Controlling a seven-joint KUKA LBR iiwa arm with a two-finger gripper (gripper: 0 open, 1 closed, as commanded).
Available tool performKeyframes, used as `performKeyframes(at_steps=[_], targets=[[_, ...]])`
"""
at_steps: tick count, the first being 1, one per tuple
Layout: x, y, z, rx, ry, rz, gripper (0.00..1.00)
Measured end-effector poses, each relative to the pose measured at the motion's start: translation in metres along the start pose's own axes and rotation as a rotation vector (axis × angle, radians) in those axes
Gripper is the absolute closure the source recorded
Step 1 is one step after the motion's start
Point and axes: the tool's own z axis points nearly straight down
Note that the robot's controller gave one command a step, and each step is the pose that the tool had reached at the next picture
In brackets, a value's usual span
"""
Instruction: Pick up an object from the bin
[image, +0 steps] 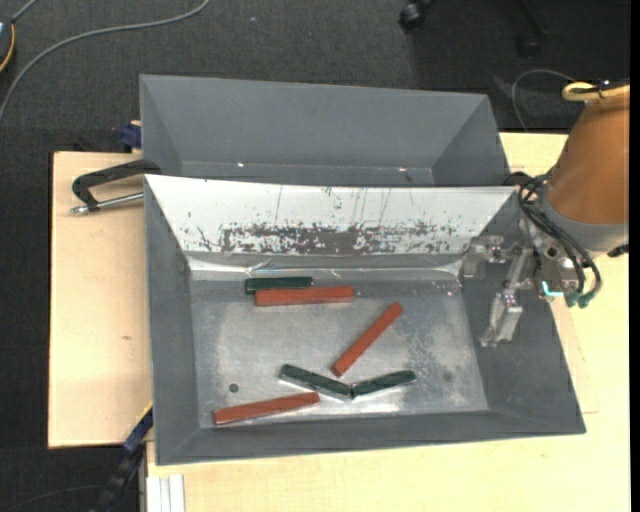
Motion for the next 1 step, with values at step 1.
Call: performKeyframes(at_steps=[1], targets=[[0.0133,0.0279,0.1402,-0.001,0.0,-0.419,0.0]])
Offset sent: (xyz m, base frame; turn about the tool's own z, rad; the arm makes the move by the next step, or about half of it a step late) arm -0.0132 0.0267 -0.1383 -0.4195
